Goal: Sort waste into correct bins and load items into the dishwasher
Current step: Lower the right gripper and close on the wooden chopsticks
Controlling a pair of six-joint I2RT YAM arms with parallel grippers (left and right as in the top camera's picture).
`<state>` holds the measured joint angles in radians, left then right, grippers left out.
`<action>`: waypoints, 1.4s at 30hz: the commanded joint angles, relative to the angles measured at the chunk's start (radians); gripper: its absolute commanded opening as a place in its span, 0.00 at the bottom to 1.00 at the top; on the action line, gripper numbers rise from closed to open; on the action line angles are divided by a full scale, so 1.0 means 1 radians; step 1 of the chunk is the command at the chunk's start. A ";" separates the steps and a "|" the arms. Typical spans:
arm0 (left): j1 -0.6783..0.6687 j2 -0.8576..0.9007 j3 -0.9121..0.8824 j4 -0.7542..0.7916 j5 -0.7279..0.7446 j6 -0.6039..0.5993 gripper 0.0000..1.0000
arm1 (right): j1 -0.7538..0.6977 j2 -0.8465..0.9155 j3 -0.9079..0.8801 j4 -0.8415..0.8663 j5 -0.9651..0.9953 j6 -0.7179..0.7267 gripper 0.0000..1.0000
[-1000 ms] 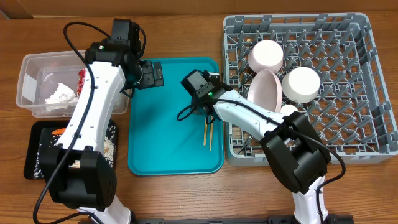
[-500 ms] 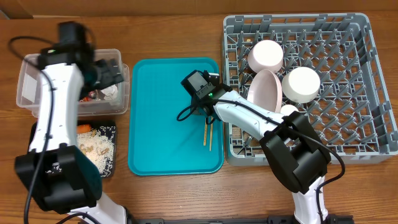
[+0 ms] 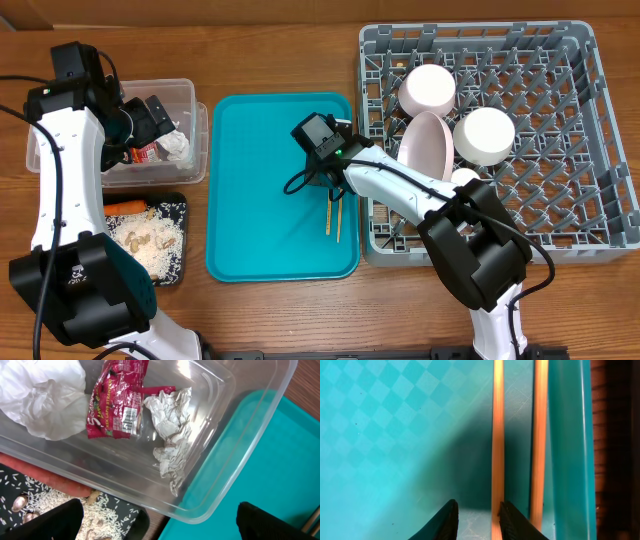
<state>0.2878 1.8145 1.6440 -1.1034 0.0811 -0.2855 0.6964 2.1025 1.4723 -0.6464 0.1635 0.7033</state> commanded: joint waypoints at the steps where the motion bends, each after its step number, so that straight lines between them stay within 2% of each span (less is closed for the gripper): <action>1: -0.008 0.012 0.002 -0.003 0.017 -0.003 1.00 | 0.008 0.003 -0.007 0.015 0.015 0.004 0.31; 12: -0.008 0.012 0.002 -0.003 0.016 -0.003 1.00 | 0.008 0.003 -0.007 0.013 0.064 0.003 0.32; 31: -0.008 0.012 0.002 -0.003 0.016 -0.003 1.00 | 0.010 0.004 -0.014 -0.013 0.018 0.005 0.30; 32: -0.008 0.012 0.002 -0.003 0.016 -0.003 1.00 | 0.010 0.004 -0.025 -0.008 0.018 0.005 0.26; 42: -0.008 0.012 0.002 -0.002 0.016 -0.003 1.00 | 0.011 0.004 -0.050 0.003 0.015 0.008 0.15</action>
<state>0.2878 1.8145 1.6440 -1.1034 0.0834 -0.2855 0.7013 2.1025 1.4452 -0.6468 0.1837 0.7067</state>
